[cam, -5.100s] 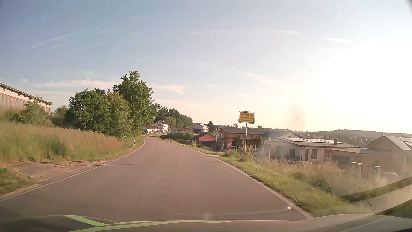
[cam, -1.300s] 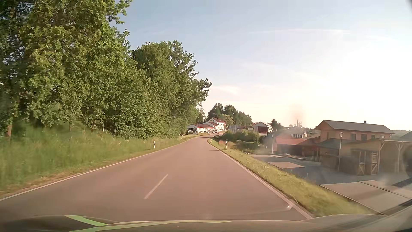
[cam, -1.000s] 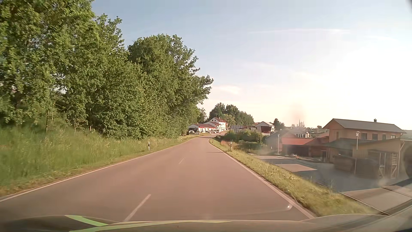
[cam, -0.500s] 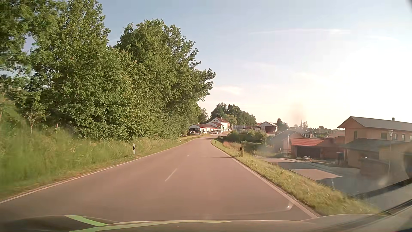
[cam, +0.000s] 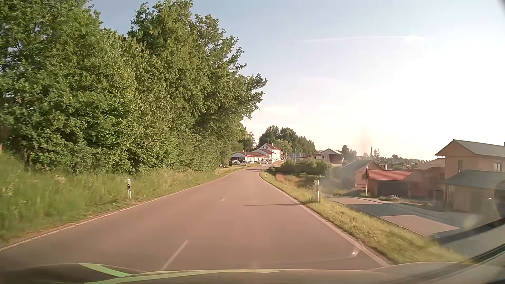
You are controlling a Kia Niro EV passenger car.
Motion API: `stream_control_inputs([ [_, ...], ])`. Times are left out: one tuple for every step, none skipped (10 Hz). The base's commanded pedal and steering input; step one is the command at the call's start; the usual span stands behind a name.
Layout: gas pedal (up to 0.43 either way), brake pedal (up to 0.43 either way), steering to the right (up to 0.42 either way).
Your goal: Follow the waypoints while adhering to traffic rules and regulations
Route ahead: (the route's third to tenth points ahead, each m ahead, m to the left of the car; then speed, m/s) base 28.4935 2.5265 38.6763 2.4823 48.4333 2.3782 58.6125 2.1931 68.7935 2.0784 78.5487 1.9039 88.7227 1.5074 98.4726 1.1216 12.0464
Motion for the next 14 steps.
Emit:
stream_control_inputs([
  [0.059, 0.000, 0.000],
  [0.059, 0.000, 0.000],
  [0.059, 0.000, 0.001],
  [0.059, 0.000, 0.000],
  [0.059, 0.000, 0.000],
  [0.059, 0.000, 0.000],
  [0.059, 0.000, 0.000],
  [0.059, 0.000, 0.000],
  [0.059, 0.000, 0.001],
  [0.059, 0.000, 0.001],
  [0.059, 0.000, 0.001],
  [0.059, 0.000, 0.001],
  [0.059, 0.000, 0.003],
  [0.059, 0.000, 0.003],
])
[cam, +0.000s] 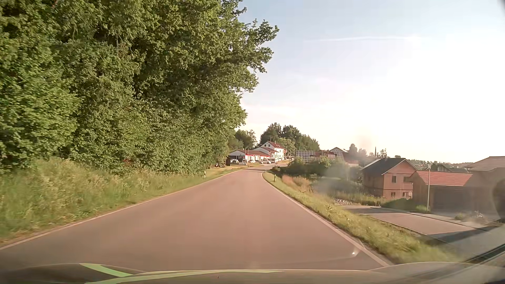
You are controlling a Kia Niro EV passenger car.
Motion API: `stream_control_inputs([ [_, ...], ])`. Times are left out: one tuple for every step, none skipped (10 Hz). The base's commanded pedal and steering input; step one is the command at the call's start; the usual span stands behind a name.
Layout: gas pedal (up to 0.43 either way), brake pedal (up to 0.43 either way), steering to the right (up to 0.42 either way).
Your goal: Follow the waypoints while adhering to traffic rules and regulations
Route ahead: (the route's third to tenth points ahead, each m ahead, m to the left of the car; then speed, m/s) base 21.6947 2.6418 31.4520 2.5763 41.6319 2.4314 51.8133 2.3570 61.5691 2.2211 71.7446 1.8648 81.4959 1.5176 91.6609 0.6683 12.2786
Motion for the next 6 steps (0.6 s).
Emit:
stream_control_inputs([
  [0.059, 0.000, 0.003],
  [0.059, 0.000, 0.003],
  [0.059, 0.000, 0.003],
  [0.059, 0.000, 0.003],
  [0.059, 0.000, 0.003],
  [0.059, 0.000, 0.002],
])
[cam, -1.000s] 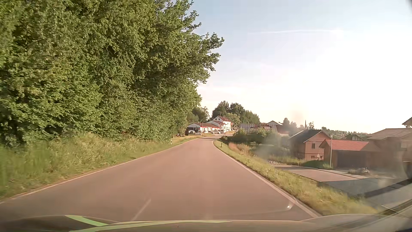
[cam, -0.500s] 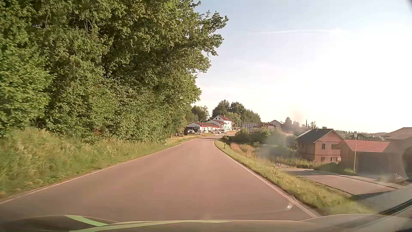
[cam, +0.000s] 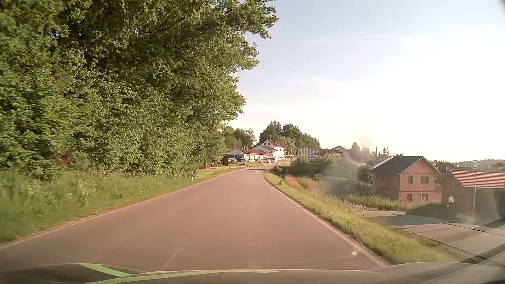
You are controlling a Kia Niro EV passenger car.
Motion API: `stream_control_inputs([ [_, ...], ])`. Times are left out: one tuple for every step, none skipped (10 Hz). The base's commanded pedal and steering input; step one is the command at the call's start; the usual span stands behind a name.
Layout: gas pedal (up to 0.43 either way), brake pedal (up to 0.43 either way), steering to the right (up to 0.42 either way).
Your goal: Follow the waypoints while adhering to traffic rules and regulations
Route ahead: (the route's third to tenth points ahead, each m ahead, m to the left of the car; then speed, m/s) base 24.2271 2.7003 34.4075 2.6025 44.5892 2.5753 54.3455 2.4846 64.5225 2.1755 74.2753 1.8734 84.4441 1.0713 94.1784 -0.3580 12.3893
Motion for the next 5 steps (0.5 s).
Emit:
stream_control_inputs([
  [0.059, 0.000, 0.001],
  [0.059, 0.000, 0.001],
  [0.059, 0.000, 0.001],
  [0.059, 0.000, 0.001],
  [0.059, 0.000, 0.001],
])
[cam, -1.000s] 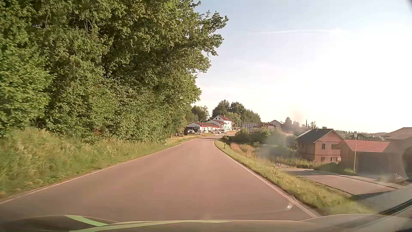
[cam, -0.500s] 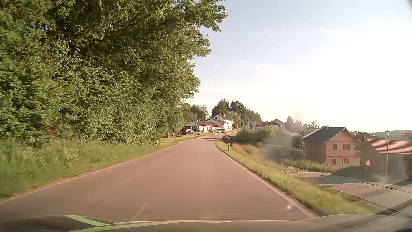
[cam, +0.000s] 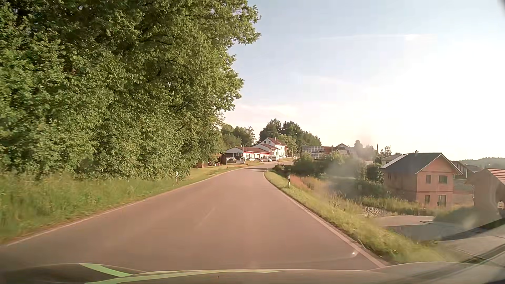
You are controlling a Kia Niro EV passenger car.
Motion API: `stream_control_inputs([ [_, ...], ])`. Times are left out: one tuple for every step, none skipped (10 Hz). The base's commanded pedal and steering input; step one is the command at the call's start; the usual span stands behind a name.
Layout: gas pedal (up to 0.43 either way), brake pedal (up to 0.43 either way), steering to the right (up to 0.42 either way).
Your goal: Follow the waypoints while adhering to traffic rules and regulations
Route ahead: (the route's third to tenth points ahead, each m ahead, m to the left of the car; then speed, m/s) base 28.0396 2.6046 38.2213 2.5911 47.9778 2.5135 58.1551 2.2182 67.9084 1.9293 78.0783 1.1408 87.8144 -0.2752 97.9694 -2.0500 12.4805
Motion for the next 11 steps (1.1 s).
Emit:
stream_control_inputs([
  [0.059, 0.000, 0.001],
  [0.059, 0.000, 0.001],
  [0.059, 0.000, 0.001],
  [0.059, 0.000, 0.001],
  [0.059, 0.000, 0.001],
  [0.059, 0.000, 0.001],
  [0.059, 0.000, 0.001],
  [0.059, 0.000, 0.001],
  [0.059, 0.000, 0.001],
  [0.059, 0.000, 0.001],
  [0.059, 0.000, 0.001],
])
